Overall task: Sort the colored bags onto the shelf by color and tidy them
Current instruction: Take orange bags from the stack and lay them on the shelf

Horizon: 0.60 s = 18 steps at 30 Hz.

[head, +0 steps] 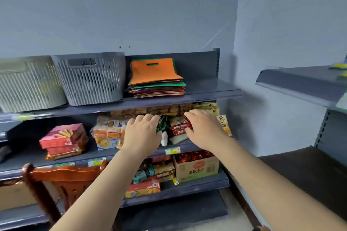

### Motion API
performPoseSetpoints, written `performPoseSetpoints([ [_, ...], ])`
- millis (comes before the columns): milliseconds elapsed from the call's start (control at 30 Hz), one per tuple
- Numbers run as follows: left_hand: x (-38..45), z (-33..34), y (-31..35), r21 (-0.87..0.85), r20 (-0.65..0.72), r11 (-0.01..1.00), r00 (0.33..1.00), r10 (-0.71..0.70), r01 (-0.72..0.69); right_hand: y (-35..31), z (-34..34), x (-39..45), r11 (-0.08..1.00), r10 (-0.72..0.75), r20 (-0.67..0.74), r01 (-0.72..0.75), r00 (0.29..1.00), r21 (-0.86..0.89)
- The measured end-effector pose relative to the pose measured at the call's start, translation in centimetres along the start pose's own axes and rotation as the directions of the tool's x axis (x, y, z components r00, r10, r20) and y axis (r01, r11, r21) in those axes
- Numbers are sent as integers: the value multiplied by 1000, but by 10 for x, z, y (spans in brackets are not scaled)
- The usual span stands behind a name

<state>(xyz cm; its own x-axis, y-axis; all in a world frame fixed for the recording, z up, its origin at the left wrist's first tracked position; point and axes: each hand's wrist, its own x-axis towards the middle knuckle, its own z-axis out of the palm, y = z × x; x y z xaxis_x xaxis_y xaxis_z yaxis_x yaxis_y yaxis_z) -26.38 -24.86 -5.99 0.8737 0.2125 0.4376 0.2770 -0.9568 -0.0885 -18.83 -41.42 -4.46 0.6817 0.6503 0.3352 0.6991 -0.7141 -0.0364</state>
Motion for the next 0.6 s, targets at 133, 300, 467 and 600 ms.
performPoseSetpoints([
  [133, 50, 14, -30, -8, -29, 998, 998, -62, 62, 6, 13, 69, 998, -51, -42, 52, 998, 37],
  [300, 123, 40, -73, -19, -90, 995, 991, -102, 101, 9, 35, 168, 992, -104, -90, 109, 991, 58],
  [467, 188, 72, -116, -64, -127, 993, 986, -104, 96, 5, 52, 258, 986, -160, -121, 165, 980, 36],
  [600, 224, 96, -149, -127, -184, 989, 979, -92, 69, 5, 67, 320, 989, -137, -106, 141, 985, 35],
])
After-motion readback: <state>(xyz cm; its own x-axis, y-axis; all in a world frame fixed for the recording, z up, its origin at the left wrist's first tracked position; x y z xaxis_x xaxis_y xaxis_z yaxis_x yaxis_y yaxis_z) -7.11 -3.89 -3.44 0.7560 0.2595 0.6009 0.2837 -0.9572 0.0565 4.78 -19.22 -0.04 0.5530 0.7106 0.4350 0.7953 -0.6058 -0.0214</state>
